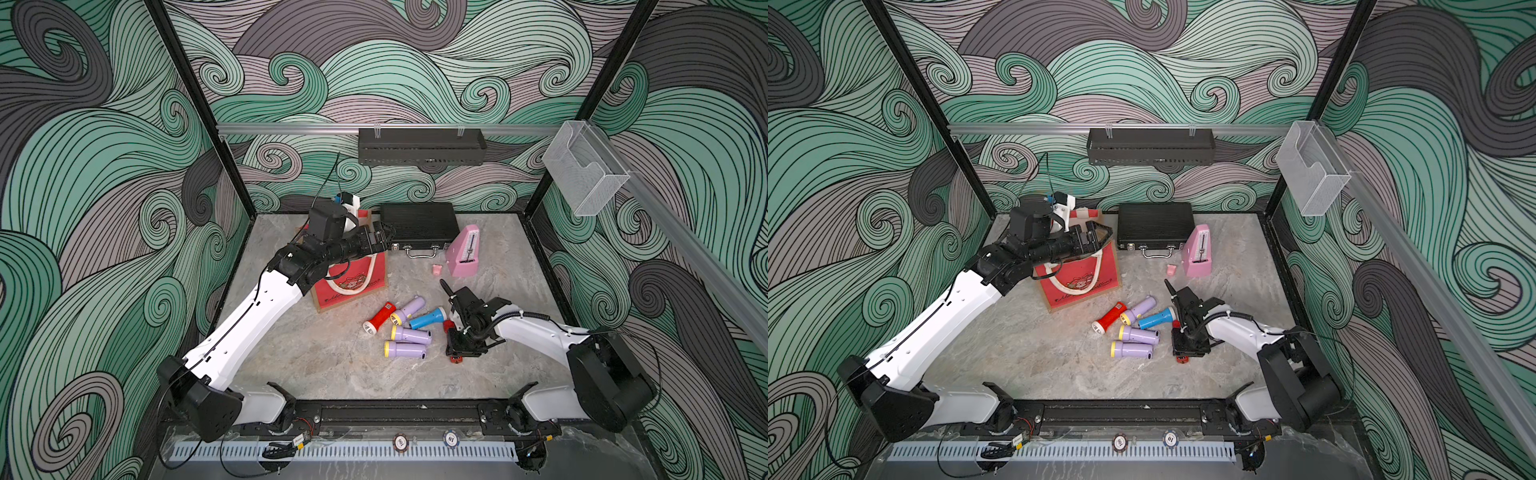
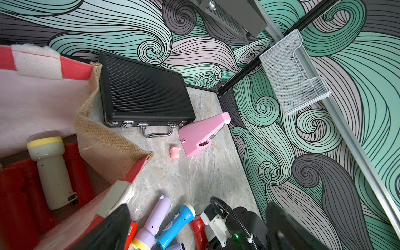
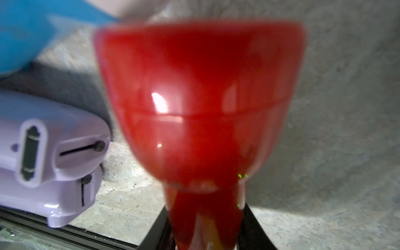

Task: Put the flashlights into the tote bags
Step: Pick up the flashlight from the center of the board.

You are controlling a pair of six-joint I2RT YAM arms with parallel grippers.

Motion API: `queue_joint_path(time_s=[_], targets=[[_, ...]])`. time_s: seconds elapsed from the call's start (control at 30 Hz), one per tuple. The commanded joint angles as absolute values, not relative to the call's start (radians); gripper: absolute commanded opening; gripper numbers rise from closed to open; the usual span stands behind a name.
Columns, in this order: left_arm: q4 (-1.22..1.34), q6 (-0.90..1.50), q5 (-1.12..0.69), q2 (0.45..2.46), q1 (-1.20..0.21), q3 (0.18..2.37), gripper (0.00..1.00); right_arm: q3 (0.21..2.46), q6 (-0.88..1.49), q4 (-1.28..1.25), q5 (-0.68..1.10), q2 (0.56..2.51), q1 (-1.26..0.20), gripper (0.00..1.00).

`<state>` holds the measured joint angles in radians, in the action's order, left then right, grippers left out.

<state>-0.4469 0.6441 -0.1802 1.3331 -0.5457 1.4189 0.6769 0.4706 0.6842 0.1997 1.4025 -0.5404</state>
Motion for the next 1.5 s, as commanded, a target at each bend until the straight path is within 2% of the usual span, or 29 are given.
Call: queue_joint_path(time_s=[0.0, 0.13, 0.3, 0.57, 0.73, 1.03, 1.2, 1.47], targets=[[-0.424, 0.660, -0.183, 1.318, -0.542, 1.411, 0.98, 0.677, 0.491, 0.700, 0.126, 1.387, -0.543, 0.38], [-0.416, 0.672, -0.185, 1.310, -0.541, 1.395, 0.99, 0.680, 0.497, 0.696, 0.114, 1.387, -0.546, 0.50], [-0.416, 0.676, -0.184, 1.297, -0.541, 1.383, 0.98, 0.677, 0.491, 0.687, 0.115, 1.391, -0.554, 0.54], [-0.419, 0.676, -0.182, 1.278, -0.541, 1.377, 0.99, 0.675, 0.496, 0.692, 0.101, 1.375, -0.563, 0.39], [-0.419, 0.680, -0.189, 1.269, -0.541, 1.378, 0.99, 0.679, 0.494, 0.717, 0.090, 1.312, -0.563, 0.18], [-0.393, 0.674, -0.345, 1.261, -0.541, 1.388, 0.99, 0.827, 0.422, 0.725, 0.133, 0.978, -0.563, 0.01], [-0.351, 0.682, -0.488, 1.285, -0.541, 1.427, 0.98, 1.007, 0.384, 0.719, 0.206, 0.963, -0.562, 0.00], [-0.283, 0.713, -0.651, 1.349, -0.542, 1.501, 0.98, 1.293, 0.400, 0.574, 0.395, 1.096, -0.560, 0.00]])
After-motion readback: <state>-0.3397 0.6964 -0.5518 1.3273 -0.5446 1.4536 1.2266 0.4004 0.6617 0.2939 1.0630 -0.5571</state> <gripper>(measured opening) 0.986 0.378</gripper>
